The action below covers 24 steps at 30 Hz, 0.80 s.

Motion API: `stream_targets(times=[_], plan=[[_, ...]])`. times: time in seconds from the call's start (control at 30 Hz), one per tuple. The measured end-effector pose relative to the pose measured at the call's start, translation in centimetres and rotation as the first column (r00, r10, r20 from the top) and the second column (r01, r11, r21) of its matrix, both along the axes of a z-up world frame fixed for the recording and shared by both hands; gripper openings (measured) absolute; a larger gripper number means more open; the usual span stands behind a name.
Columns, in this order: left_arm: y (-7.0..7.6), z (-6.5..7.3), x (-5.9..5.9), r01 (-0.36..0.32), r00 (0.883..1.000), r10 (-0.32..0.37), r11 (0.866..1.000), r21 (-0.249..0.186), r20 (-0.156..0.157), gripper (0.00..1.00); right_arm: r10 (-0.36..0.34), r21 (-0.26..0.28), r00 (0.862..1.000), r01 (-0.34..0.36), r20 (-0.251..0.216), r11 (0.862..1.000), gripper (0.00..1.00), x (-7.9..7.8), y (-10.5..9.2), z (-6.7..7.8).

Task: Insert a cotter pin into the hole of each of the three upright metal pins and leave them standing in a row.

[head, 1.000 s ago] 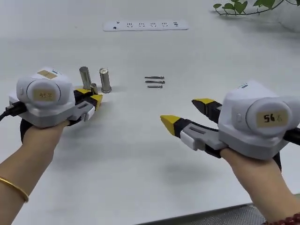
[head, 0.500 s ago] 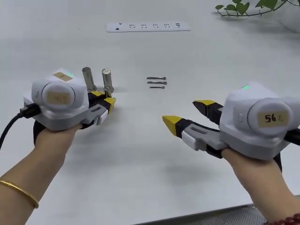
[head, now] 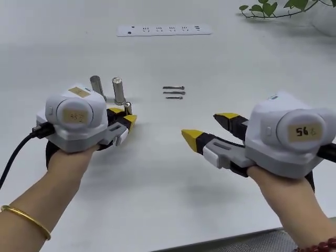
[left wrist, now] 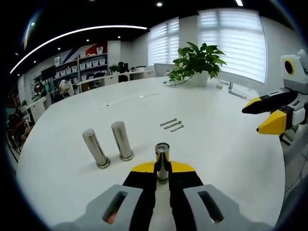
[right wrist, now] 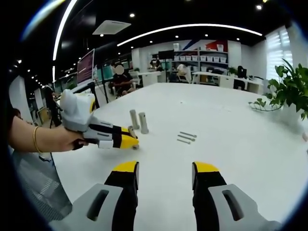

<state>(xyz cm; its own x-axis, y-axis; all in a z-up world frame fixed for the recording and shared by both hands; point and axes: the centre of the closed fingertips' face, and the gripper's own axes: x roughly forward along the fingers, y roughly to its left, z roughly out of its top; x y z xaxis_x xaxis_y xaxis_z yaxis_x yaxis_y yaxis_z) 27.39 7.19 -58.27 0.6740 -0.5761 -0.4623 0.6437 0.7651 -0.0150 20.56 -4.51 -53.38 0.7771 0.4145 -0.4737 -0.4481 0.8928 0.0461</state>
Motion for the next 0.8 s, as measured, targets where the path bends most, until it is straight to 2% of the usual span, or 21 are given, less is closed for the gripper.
stream_targets(times=[0.33,0.67,0.8], plan=[[-0.06,-0.28,-0.09,0.004,1.0,-0.004,1.0,0.015,0.011,0.06,0.001,-0.005,1.0,-0.001,-0.002,1.0,0.4,0.1,-0.01,-0.12],[-0.06,-0.24,0.03,0.004,0.999,-0.006,0.999,0.041,0.048,0.07,0.008,-0.009,1.0,-0.008,-0.014,1.0,0.39,0.13,-0.07,-0.24],[-0.16,-0.24,0.09,0.003,0.999,-0.005,0.999,0.034,0.044,0.13,0.03,-0.025,0.999,-0.03,-0.023,0.999,0.37,0.15,0.04,-0.16]])
